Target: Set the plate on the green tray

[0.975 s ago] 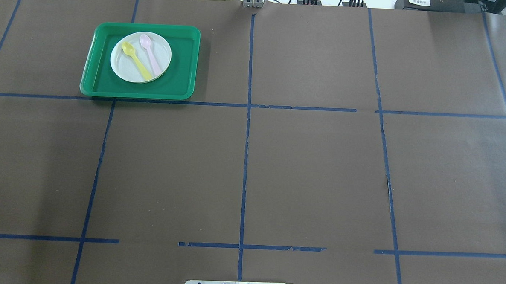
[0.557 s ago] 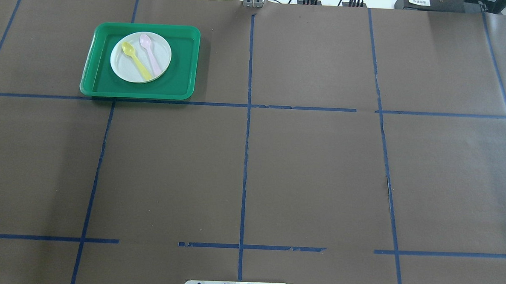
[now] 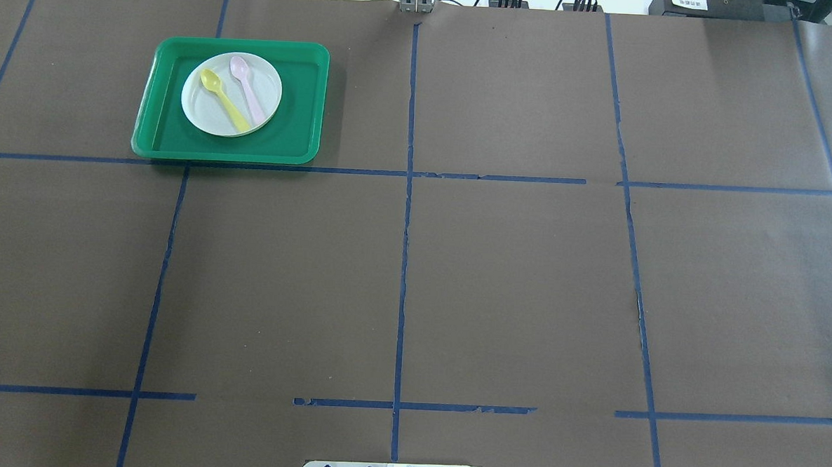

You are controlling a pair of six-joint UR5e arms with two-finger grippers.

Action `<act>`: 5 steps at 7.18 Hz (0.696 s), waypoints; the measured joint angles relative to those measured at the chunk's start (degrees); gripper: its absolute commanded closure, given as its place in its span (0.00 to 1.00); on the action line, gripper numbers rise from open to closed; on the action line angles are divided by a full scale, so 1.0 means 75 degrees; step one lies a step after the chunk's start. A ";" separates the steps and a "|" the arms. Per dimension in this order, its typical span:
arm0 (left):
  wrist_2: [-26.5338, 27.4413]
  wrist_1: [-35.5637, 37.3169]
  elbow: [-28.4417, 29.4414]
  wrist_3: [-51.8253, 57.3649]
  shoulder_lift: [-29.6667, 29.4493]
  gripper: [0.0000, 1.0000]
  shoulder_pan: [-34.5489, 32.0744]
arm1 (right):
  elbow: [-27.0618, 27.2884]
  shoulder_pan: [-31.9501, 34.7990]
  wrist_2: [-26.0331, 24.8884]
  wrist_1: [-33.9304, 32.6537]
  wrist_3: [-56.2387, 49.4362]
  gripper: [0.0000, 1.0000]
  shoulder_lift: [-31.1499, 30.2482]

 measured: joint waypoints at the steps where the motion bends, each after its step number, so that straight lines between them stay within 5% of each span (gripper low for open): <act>1: 0.0000 -0.0013 0.0011 -0.0012 0.0012 0.00 0.0155 | 0.0000 0.0000 0.0000 0.0000 0.0000 0.00 0.0000; 5: -0.0031 -0.0042 0.0088 -0.0008 0.0279 0.00 0.0378 | 0.0000 0.0000 0.0000 0.0000 0.0000 0.00 0.0000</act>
